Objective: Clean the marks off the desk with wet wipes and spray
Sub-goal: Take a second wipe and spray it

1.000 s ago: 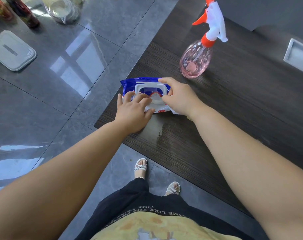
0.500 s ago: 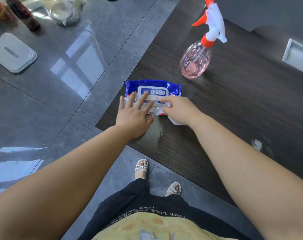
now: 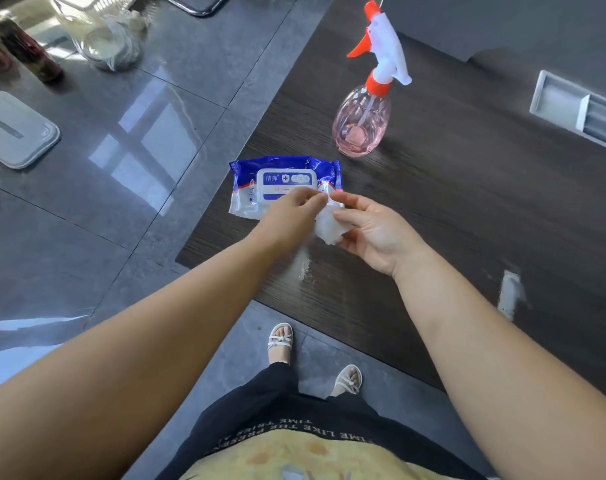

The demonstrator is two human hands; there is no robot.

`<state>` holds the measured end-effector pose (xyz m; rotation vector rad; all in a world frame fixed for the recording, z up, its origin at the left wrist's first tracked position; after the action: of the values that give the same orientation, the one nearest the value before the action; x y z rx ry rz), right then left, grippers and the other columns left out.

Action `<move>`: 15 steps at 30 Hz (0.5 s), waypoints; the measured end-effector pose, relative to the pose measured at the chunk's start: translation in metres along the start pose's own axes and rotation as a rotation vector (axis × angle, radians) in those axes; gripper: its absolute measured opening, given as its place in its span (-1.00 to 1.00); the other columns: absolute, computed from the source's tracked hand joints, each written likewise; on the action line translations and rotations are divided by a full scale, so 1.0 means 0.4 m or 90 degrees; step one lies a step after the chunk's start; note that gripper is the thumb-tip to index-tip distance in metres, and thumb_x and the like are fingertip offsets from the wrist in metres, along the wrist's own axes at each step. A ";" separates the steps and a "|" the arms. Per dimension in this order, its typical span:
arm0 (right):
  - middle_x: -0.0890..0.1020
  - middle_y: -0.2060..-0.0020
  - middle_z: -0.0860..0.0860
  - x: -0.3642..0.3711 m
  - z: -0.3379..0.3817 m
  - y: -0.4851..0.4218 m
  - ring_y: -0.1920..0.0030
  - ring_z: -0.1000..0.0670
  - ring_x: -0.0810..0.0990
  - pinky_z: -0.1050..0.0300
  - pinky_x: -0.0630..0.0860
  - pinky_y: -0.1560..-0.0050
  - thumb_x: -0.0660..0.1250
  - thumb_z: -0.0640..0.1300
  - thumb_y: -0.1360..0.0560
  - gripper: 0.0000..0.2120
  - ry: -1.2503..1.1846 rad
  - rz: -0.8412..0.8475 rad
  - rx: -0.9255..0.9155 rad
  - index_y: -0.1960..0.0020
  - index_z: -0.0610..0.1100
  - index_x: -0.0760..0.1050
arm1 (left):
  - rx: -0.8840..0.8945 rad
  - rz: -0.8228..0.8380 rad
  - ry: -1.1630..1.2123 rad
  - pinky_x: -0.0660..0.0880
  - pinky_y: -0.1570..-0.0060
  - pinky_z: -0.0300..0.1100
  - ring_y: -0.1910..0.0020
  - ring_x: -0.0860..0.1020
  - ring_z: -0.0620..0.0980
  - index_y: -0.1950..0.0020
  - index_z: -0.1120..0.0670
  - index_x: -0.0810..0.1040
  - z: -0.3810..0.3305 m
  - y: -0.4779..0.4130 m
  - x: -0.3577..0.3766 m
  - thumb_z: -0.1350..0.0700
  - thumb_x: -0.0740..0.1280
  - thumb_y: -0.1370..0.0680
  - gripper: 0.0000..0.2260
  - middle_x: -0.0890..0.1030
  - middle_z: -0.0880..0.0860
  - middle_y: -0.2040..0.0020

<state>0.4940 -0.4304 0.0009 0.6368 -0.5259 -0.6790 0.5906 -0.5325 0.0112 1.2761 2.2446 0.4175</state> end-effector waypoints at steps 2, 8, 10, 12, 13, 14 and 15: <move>0.62 0.04 -0.08 -0.010 0.001 0.014 0.11 -0.02 0.62 0.13 0.58 0.19 0.25 -0.35 -0.53 -0.77 -0.045 -0.009 -0.032 -0.02 -0.06 0.53 | -0.052 0.077 0.124 0.45 0.08 -0.12 0.15 0.51 -0.01 -0.05 0.09 0.58 0.005 0.025 0.026 -0.03 0.31 -0.53 -0.77 0.60 0.11 0.07; 0.61 0.16 -0.02 -0.064 -0.003 0.068 0.16 0.03 0.61 0.06 0.59 0.06 0.34 -0.32 -0.48 -0.83 -0.012 -0.156 -0.116 0.03 -0.07 0.51 | -0.103 0.057 0.263 0.41 0.09 -0.06 0.12 0.46 0.11 0.23 0.09 0.61 0.020 0.032 0.071 0.04 0.43 -0.44 -0.87 0.58 0.19 0.13; 0.61 0.13 -0.04 -0.086 -0.008 0.081 0.16 0.02 0.61 0.16 0.61 0.19 0.35 -0.26 -0.49 -0.88 -0.069 -0.180 -0.100 0.01 -0.09 0.51 | -0.100 0.088 0.280 0.48 -0.07 -0.01 0.07 0.51 0.10 0.22 0.06 0.63 0.011 0.028 0.086 -0.06 0.46 -0.37 -0.80 0.60 0.17 0.08; 0.62 0.14 -0.04 -0.103 -0.018 0.094 0.20 0.03 0.59 0.26 0.54 0.35 0.33 -0.21 -0.51 -0.92 -0.141 -0.165 -0.066 0.01 -0.10 0.50 | -0.093 0.119 0.302 0.46 -0.13 -0.04 0.03 0.54 0.06 0.21 0.05 0.60 -0.002 0.028 0.104 -0.06 0.45 -0.38 -0.81 0.60 0.14 0.07; 0.62 0.16 -0.04 -0.109 -0.023 0.102 0.23 0.04 0.58 0.28 0.52 0.38 0.31 -0.18 -0.53 -0.94 -0.175 -0.137 -0.045 0.00 -0.11 0.50 | -0.088 0.130 0.315 0.46 -0.11 -0.06 0.02 0.54 0.05 0.19 0.07 0.57 -0.010 0.028 0.112 -0.01 0.42 -0.44 -0.84 0.60 0.12 0.08; 0.62 0.17 -0.03 -0.118 -0.028 0.108 0.25 0.05 0.57 0.30 0.51 0.39 0.29 -0.14 -0.53 -0.91 -0.195 -0.098 -0.026 -0.02 -0.11 0.50 | -0.084 0.138 0.327 0.46 -0.10 -0.07 0.02 0.54 0.04 0.16 0.08 0.55 -0.022 0.032 0.123 0.05 0.38 -0.48 -0.89 0.61 0.10 0.10; 0.61 0.17 -0.03 -0.124 -0.031 0.118 0.26 0.07 0.56 0.31 0.50 0.38 0.29 -0.11 -0.52 -0.85 -0.198 -0.047 -0.008 -0.07 -0.12 0.51 | -0.078 0.141 0.334 0.47 -0.11 -0.07 0.03 0.55 0.04 0.15 0.08 0.53 -0.032 0.035 0.130 0.09 0.36 -0.50 -0.92 0.60 0.09 0.10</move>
<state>0.4882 -0.3621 0.0130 0.5434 -0.7888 -0.8572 0.5713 -0.4806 0.0137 1.4839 2.4425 1.0629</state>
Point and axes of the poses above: each hand's wrist, its own y-axis away from the middle knuckle, its own x-axis out of the palm, z = x × y, the point moved 1 cm from there along -y, towards the middle knuckle
